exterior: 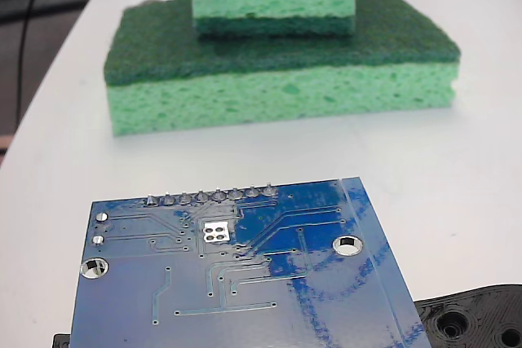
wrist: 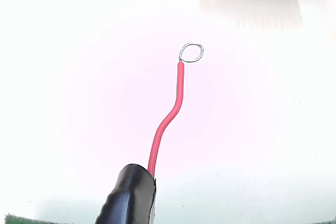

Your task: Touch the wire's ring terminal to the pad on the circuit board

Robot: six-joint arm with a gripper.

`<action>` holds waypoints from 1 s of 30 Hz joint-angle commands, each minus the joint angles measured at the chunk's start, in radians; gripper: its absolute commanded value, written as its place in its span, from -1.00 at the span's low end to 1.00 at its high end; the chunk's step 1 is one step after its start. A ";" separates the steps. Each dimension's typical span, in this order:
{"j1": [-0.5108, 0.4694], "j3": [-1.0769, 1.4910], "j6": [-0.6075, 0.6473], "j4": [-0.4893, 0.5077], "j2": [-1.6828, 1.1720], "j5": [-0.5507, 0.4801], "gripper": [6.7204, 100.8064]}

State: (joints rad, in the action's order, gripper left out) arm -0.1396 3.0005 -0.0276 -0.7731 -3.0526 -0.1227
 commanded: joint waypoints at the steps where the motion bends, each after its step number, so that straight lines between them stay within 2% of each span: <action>1: -0.014 -0.006 0.009 0.002 -0.002 -0.028 0.99; 19: -0.025 -0.055 0.000 0.020 -0.002 -0.044 0.99; 25: -0.163 -0.061 0.035 0.075 0.005 -0.183 0.99; 30: -0.259 -0.130 0.071 0.043 0.028 -0.249 0.99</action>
State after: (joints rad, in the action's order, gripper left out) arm -0.3850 2.8900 0.0414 -0.7317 -3.0204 -0.3497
